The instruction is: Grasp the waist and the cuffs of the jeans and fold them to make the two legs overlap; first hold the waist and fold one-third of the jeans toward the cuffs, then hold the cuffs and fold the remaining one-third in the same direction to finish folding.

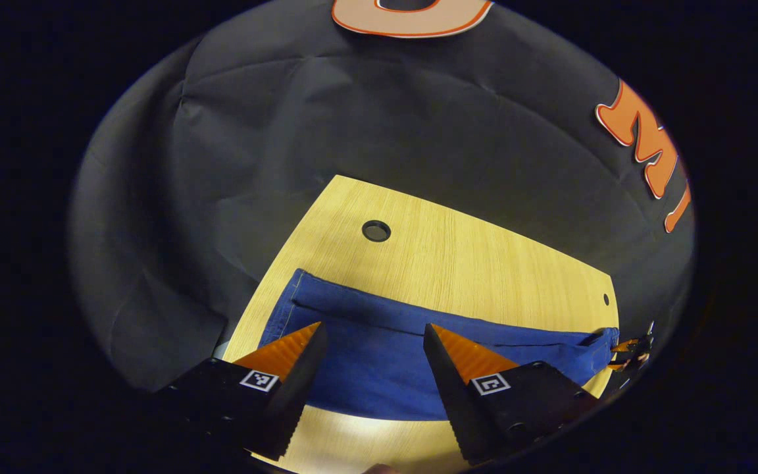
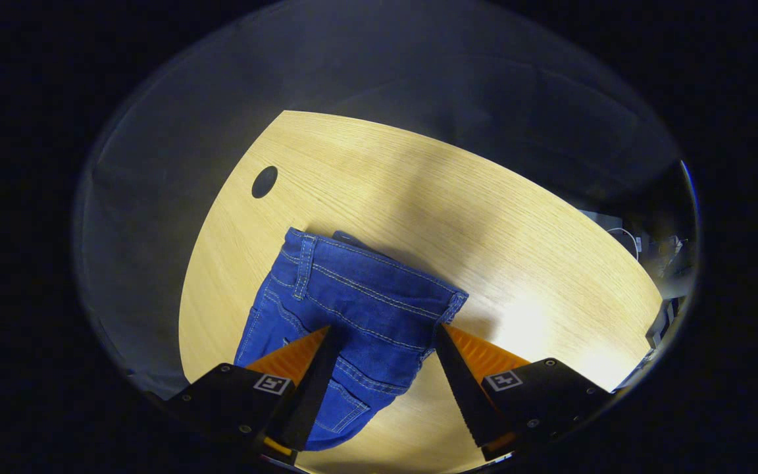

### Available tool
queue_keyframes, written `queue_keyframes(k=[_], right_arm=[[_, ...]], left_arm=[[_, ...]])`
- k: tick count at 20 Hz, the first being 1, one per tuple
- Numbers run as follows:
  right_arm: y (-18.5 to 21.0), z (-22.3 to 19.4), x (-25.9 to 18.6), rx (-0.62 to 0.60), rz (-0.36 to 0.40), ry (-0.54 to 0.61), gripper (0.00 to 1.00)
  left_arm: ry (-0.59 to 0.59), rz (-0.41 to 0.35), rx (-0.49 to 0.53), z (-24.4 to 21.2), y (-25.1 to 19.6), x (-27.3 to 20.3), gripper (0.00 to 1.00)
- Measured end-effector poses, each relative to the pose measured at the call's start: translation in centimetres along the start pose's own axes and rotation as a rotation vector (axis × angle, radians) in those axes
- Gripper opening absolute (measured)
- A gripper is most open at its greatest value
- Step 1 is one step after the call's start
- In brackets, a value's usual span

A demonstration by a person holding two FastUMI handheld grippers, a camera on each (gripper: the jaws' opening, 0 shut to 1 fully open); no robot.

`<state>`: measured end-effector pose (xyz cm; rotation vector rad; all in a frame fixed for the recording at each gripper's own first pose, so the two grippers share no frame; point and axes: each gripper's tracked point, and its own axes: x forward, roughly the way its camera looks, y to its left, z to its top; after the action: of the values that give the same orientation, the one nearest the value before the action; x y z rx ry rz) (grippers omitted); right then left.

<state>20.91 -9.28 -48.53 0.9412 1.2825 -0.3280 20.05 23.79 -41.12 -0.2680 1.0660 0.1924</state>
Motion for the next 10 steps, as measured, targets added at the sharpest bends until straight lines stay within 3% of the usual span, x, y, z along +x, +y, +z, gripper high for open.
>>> queue_keyframes(k=[2,5,6,7,10], right_arm=[[-0.8,-0.2,0.5,-0.01,-0.026,-0.008,0.88],[0.4,-0.7,0.1,0.014,0.021,-0.005,0.39],[0.8,-0.4,-0.4,0.031,0.035,-0.029,0.39],[1.5,-0.3,-1.5,0.015,0.064,-0.04,0.23],[3.3,-0.2,-3.8,-0.01,0.15,-0.102,0.22]], left_arm=[[-0.004,0.006,-0.029,0.4,-0.2,0.2,0.91],[0.005,0.006,-0.085,-0.5,0.1,0.5,0.91],[0.006,-0.004,-0.096,-0.9,0.1,0.7,0.91],[0.006,-0.013,-0.102,-1.5,0.3,1.0,0.91],[0.014,-0.022,-0.104,-2.3,0.5,1.0,0.91]])
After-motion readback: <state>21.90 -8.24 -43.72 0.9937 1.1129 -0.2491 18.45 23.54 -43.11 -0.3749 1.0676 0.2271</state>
